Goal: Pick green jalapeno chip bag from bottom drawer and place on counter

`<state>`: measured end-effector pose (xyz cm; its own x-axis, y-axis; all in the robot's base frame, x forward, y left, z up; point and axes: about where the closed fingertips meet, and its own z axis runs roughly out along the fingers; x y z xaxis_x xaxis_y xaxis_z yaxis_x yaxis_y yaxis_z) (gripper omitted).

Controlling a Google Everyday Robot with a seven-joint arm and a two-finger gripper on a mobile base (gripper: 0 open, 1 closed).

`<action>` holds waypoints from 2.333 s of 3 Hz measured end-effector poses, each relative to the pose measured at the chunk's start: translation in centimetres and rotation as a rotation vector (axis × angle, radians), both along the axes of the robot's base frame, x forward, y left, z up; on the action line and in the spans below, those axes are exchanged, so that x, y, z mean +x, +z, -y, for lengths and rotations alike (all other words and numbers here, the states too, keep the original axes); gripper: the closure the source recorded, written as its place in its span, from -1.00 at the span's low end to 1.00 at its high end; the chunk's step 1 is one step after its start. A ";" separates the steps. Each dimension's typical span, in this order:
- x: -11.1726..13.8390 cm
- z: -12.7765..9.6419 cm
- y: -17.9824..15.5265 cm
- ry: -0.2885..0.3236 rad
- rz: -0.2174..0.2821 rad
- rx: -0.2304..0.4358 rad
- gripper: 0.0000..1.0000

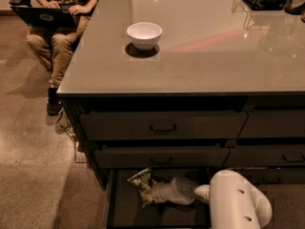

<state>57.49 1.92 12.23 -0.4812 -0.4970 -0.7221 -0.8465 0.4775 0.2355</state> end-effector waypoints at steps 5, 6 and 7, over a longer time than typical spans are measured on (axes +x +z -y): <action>-5.5 5.1 17.2 0.297 0.256 0.322 1.00; -8.4 6.5 19.6 0.303 0.293 0.355 1.00; -11.4 8.0 23.3 0.314 0.355 0.364 1.00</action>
Offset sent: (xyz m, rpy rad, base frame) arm -0.0631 -0.0964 0.2393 0.4101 -0.4162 0.3121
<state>46.13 -6.04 35.53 -0.0497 -0.2673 -0.9623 -0.9910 0.1332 0.0142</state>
